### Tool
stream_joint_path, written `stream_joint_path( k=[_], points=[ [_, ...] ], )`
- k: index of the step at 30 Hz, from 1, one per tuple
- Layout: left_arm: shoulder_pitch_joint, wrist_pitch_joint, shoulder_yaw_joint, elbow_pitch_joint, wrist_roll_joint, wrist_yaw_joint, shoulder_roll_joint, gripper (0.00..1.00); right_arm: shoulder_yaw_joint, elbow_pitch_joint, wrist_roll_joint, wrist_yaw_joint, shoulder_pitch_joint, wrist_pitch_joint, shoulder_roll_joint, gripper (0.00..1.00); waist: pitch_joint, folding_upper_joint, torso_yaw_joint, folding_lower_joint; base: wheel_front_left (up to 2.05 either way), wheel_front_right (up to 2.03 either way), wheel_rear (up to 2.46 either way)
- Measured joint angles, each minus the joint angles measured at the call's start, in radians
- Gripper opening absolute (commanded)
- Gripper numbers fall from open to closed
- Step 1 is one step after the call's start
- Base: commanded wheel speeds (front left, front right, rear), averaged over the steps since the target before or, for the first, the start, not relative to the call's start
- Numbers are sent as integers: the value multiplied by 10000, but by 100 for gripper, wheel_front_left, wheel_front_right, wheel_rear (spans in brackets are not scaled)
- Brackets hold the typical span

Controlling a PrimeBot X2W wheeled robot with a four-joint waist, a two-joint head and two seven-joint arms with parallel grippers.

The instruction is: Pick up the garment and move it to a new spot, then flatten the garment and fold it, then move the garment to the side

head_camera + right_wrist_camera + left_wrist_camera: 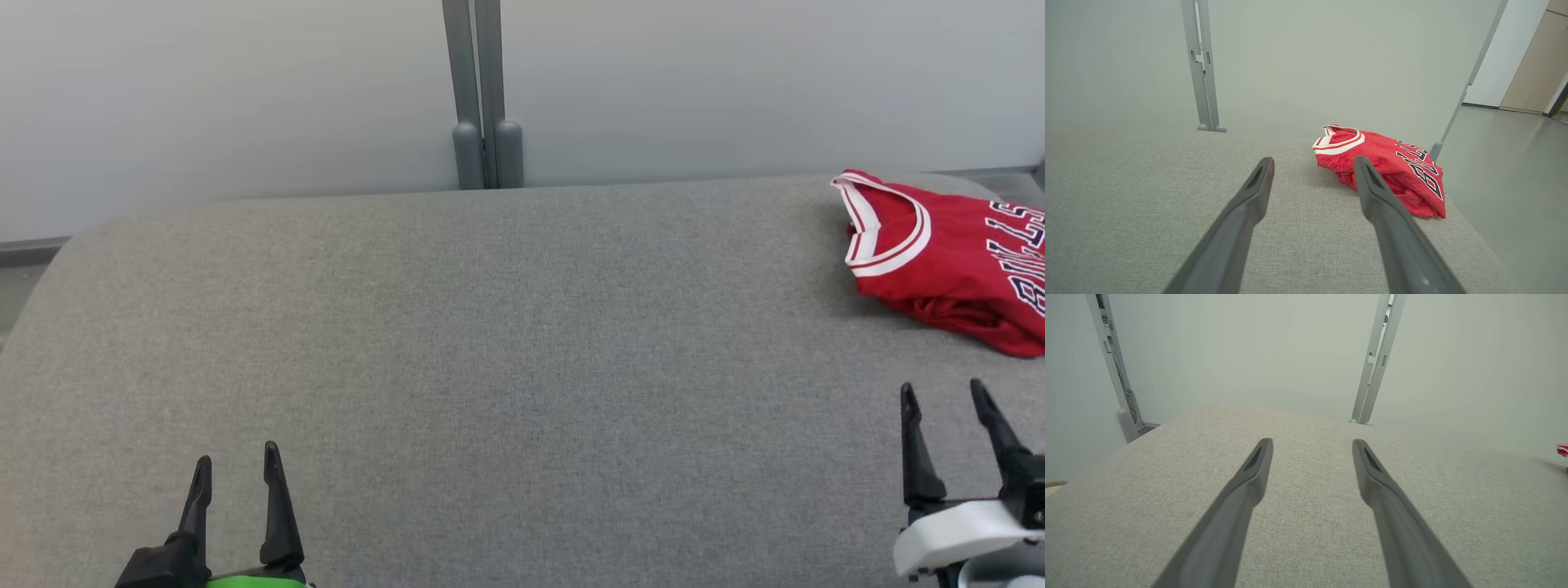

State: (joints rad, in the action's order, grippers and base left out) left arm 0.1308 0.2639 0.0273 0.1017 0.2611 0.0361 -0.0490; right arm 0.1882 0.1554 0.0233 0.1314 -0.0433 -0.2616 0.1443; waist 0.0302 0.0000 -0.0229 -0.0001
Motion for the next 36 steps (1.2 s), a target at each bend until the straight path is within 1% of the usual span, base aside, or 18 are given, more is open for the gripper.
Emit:
stream_joint_path(
  k=[3, 6, 12, 14, 15, 21, 33, 34, 36],
  points=[
    [5, 0, -125, 263, -6, 8, 0, 100, -198, 36, -10, 0, -414, 0, -364, 100, 255, 0, 10, 0, 0, 0, 0],
    [16, 0, -157, 723, -8, 19, 0, 100, -387, 138, -54, 0, -742, 0, -558, 100, 398, 0, -7, 0, 0, 0, 0],
    [-26, -2, -207, 1264, -59, -23, -2, 100, -295, 242, -125, 0, -790, 0, -819, 100, 424, 0, -212, 0, 0, 0, 0],
    [-65, 0, -98, 1515, 40, -107, -2, 100, -255, 230, -134, 0, -769, 0, -853, 100, 410, 0, -293, 0, 0, 0, 0],
    [-87, 0, -38, 1643, 58, -109, -2, 0, -240, 234, -136, 0, -766, 0, -876, 0, 403, 0, -320, 0, 0, 0, 0],
    [123, -96, 4, 2196, 163, -109, 67, 0, -253, 842, 25, 0, -912, 165, -1087, 0, 393, 0, -318, 0, 0, 0, 0],
    [-90, -692, -222, 2127, 2345, -355, 67, 0, -305, 901, 2554, 0, -671, 752, -1081, 0, 322, 0, -264, 0, 0, 0, 0],
    [-136, -759, -245, 2104, 2612, -374, 67, 0, -326, 897, 2940, 0, -628, 819, -1081, 0, 310, 0, -256, 0, 0, 0, 0],
    [-214, -846, -272, 2077, 2999, -428, 67, 0, -347, 892, 3350, 0, -553, 903, -1080, 0, 298, 0, -246, 0, 0, 0, 0]
  ],
)
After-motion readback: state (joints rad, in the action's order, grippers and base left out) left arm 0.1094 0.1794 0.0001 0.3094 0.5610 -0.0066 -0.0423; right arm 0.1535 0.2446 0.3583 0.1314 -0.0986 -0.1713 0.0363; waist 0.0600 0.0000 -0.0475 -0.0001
